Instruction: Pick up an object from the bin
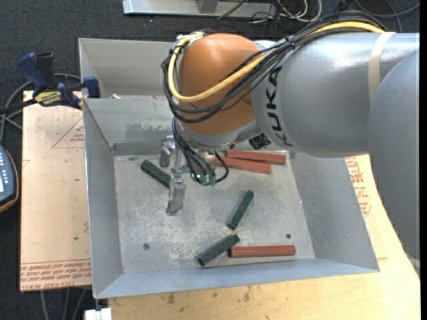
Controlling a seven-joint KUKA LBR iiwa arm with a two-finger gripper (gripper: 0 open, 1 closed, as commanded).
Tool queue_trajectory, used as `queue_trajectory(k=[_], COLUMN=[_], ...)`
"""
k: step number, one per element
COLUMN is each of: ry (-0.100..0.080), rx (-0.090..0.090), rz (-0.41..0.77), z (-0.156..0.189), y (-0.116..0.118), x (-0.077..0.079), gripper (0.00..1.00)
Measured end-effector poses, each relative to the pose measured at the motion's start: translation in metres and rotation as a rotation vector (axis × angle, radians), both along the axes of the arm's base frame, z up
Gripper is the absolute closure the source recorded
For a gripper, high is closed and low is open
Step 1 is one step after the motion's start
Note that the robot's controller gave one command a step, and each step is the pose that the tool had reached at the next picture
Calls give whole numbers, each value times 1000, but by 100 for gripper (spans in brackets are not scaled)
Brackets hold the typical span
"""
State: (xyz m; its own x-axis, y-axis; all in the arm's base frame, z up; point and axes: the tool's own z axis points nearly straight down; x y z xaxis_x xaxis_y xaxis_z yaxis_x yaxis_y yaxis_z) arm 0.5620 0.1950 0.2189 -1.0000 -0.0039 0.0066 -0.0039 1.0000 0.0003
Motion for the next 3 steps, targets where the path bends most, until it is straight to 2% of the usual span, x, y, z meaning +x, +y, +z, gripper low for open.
queue_trajectory(k=[1,2,3], ry=[-11,-14,-10], rx=[2,-1,3], rz=[-126,-185,40], z=[-152,-137,-149], y=[-10,-80,-19], x=[51,90,89], gripper=[0,0,0])
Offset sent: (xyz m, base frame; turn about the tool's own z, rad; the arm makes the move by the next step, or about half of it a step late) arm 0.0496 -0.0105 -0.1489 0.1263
